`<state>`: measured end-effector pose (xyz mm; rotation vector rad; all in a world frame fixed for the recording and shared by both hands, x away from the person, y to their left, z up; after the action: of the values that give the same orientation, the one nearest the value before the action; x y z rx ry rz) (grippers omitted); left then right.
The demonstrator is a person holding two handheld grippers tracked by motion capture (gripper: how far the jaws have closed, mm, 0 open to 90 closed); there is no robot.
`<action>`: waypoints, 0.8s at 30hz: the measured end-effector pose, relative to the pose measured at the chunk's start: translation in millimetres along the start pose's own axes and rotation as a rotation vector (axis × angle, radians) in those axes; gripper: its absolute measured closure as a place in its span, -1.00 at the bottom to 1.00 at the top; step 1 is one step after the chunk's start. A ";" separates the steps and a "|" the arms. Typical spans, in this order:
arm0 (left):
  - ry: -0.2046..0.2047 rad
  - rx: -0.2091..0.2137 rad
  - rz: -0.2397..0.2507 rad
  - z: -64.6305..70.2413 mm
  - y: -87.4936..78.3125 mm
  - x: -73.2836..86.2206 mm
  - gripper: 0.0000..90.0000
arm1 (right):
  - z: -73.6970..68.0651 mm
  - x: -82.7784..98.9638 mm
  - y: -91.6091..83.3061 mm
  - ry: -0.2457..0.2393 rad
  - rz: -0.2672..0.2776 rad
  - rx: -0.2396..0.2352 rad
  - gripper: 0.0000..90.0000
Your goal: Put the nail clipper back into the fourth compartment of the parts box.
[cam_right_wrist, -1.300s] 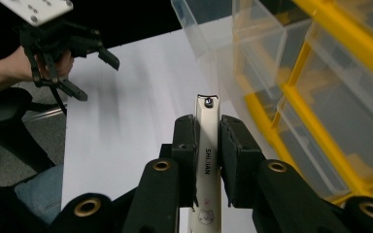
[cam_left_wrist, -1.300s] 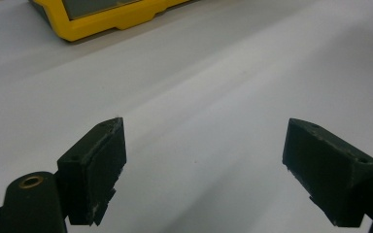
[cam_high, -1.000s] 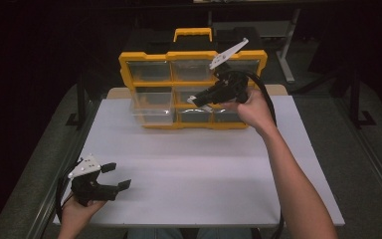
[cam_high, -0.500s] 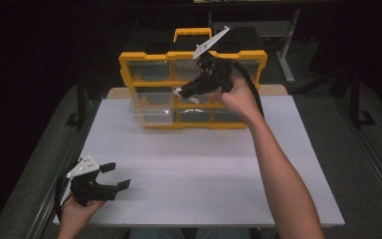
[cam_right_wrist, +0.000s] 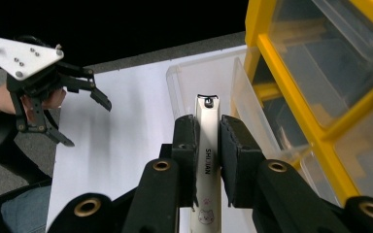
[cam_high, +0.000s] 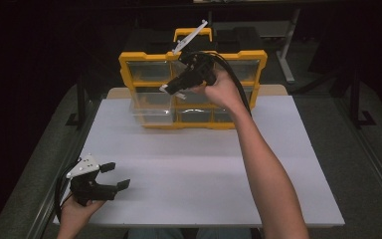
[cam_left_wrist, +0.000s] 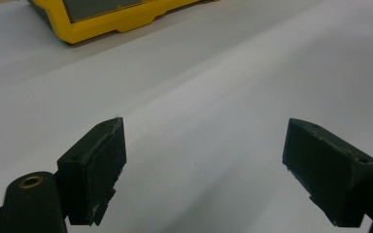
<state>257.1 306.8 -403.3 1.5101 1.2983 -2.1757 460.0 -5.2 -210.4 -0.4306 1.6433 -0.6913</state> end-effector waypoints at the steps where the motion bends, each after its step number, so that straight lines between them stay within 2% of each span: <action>1: 0.001 -0.002 -0.002 -0.1 -0.4 0.3 -0.65 | -0.1 -1.7 1.6 0.006 0.001 -0.001 0.69; 10: 0.007 -0.001 0.000 0.0 -1.0 0.0 -0.65 | 1.7 -15.9 18.8 0.001 -0.008 -0.002 0.69; 12: 0.006 0.002 -0.003 -0.2 -1.4 0.1 -0.65 | 1.3 -19.0 21.4 0.013 -0.010 -0.009 0.69; 13: 0.005 0.000 -0.008 -0.3 -1.8 0.1 -0.65 | 2.5 -20.0 23.4 0.001 -0.008 -0.005 0.69; 14: 0.002 0.000 0.002 -0.6 -1.6 0.2 -0.65 | 2.8 -21.6 26.3 0.003 -0.009 -0.008 0.69; 16: 0.002 0.000 0.005 -0.6 -1.7 0.0 -0.65 | 3.6 -23.0 29.1 0.001 -0.010 0.000 0.69; 24: 0.008 0.004 -0.006 2.2 1.6 -0.4 -0.65 | 5.6 -23.9 40.9 0.012 -0.021 -0.014 0.69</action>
<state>256.8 304.1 -403.6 1.5199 1.3028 -2.1797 474.1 39.4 -219.5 -0.4552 1.6579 -0.6988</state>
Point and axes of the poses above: each handheld gripper's, and its own axes: y roughly forward along the jaws, x roughly out of its underside, z roughly to its right, the point moved 1 cm from there along y, roughly forward along the jaws, and after that the axes turned 2 degrees about -x, right-handed, at the moved point
